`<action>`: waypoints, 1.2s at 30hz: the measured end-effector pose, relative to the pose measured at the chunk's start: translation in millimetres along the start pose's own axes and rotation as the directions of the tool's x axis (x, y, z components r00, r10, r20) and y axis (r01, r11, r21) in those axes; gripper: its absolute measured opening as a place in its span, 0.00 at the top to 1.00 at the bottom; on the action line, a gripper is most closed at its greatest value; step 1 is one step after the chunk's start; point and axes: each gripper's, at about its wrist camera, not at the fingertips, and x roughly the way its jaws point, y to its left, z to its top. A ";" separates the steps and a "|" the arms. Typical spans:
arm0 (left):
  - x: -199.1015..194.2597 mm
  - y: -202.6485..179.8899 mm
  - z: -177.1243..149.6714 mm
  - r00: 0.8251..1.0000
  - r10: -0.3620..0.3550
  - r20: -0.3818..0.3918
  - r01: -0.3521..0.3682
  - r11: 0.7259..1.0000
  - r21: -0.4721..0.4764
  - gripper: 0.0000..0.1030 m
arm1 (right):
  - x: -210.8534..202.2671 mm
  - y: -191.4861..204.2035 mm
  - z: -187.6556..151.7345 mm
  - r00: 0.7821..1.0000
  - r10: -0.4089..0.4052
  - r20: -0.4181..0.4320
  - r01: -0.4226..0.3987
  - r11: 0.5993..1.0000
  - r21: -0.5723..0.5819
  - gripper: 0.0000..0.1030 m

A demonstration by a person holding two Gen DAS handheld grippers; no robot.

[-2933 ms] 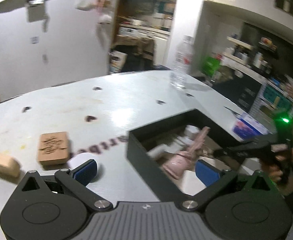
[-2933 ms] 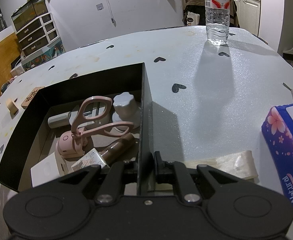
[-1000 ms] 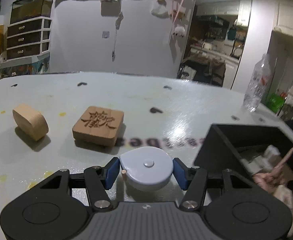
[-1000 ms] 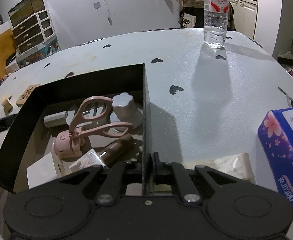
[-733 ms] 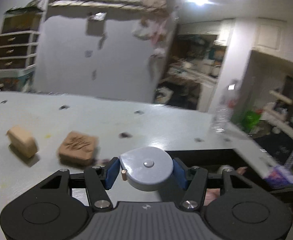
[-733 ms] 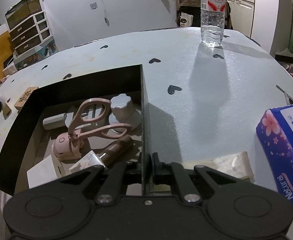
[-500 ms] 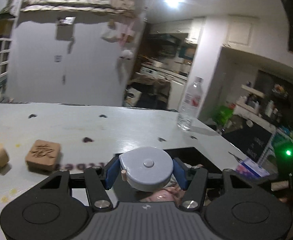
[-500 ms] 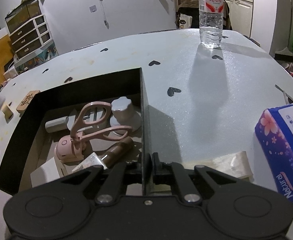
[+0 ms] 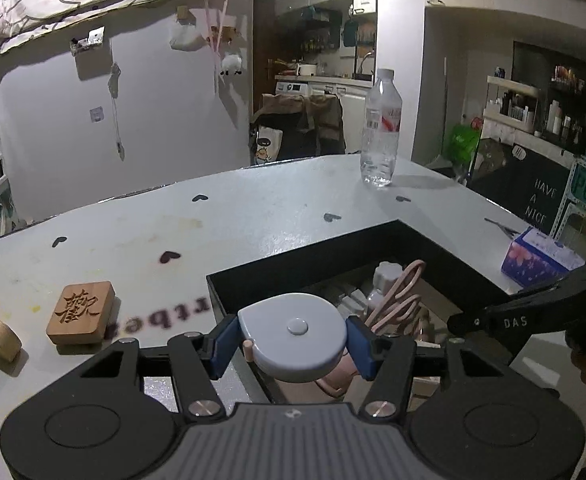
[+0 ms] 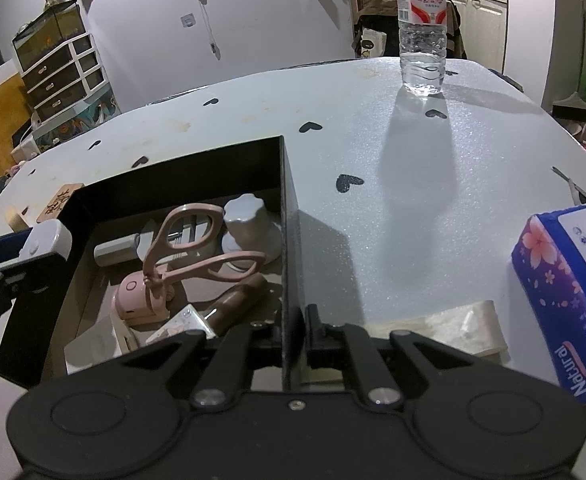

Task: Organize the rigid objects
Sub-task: 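Carry the white tape measure into the black box and release it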

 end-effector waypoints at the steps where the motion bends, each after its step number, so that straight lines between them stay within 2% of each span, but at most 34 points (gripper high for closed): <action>1: -0.7 0.5 0.1 1.000 0.002 0.004 -0.002 1.000 -0.007 0.42 | 0.1 -0.2 -0.1 1.000 0.001 0.000 -0.001 1.000 0.001 0.92; 3: -2.6 -1.0 0.1 1.000 0.007 0.006 -0.007 1.000 -0.001 0.32 | 0.0 0.2 0.1 1.000 0.002 0.000 -0.002 1.000 0.001 0.92; 5: -4.5 -2.6 0.2 1.000 0.008 0.006 -0.008 1.000 0.007 0.28 | 0.0 0.5 0.0 1.000 0.001 0.000 -0.001 1.000 0.000 0.92; 11: -7.4 -7.9 -2.1 1.000 -0.024 -0.014 0.024 0.999 0.026 0.28 | 0.0 0.4 0.0 1.000 0.001 0.000 -0.001 1.000 0.001 0.92; 28: -11.2 -9.5 -1.6 0.999 -0.036 -0.029 0.037 0.999 0.018 0.26 | -0.1 0.3 0.1 1.000 0.000 0.000 0.000 1.000 0.000 0.92; 36: -21.6 -2.3 2.8 0.999 -0.050 0.009 0.050 0.999 -0.015 0.08 | 0.4 0.4 0.0 1.000 0.000 0.000 0.000 1.000 0.001 0.92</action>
